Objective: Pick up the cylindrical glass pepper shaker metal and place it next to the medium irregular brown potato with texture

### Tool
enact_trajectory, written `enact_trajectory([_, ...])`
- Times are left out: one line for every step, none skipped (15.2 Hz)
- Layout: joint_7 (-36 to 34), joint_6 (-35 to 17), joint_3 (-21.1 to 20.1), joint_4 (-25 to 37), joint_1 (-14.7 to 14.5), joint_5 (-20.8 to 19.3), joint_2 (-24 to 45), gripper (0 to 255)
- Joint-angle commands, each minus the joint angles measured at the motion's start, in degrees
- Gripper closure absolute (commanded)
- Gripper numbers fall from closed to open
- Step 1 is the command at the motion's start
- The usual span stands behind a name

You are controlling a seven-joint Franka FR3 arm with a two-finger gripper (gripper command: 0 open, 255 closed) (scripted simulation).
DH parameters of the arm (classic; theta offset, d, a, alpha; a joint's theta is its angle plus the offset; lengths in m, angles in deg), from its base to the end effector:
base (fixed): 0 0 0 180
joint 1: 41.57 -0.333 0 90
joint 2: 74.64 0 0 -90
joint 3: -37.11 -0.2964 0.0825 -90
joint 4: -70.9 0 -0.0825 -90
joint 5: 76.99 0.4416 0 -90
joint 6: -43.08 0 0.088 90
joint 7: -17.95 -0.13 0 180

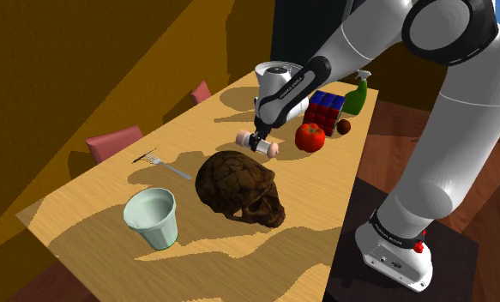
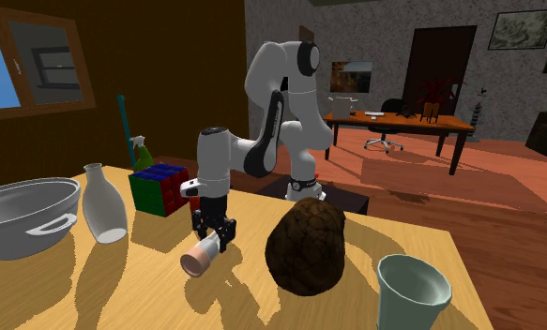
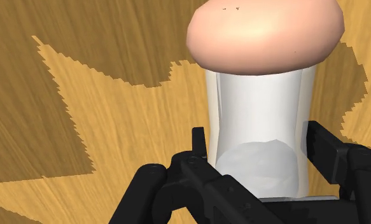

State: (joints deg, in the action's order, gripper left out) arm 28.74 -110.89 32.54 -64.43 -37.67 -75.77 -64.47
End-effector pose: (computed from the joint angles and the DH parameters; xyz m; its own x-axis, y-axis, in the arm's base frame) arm 0.5579 0.0075 0.1777 0.9729 0.1765 0.1497 0.1782 -0.9840 0.0019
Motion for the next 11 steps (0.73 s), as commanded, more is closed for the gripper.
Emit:
enact_trajectory([-0.02,1.11,-0.05,0.17,-0.01,0.08,-0.96,255])
enact_trajectory([0.01,1.86,-0.07,0.28,0.01,0.14,-1.60,255])
enact_trajectory([0.05,2.60,-0.09,0.39,0.03,0.21,-2.24,255])
enact_trajectory([0.08,3.36,-0.11,0.51,0.05,0.27,-2.88,255])
enact_trajectory([0.10,4.11,-0.12,0.64,0.06,0.33,-3.50,255])
enact_trajectory([0.13,4.87,-0.13,0.79,0.07,0.39,-4.11,255])
enact_trajectory([0.16,5.62,-0.14,0.95,0.08,0.44,-4.71,255])
enact_trajectory([0.18,6.39,-0.15,1.12,0.09,0.50,-5.31,255])
enact_trajectory([0.20,7.15,-0.16,1.30,0.10,0.55,-5.89,255])
enact_trajectory([0.22,7.91,-0.16,1.50,0.11,0.59,-6.45,255])
enact_trajectory([0.24,8.68,-0.17,1.71,0.12,0.64,-7.01,255])
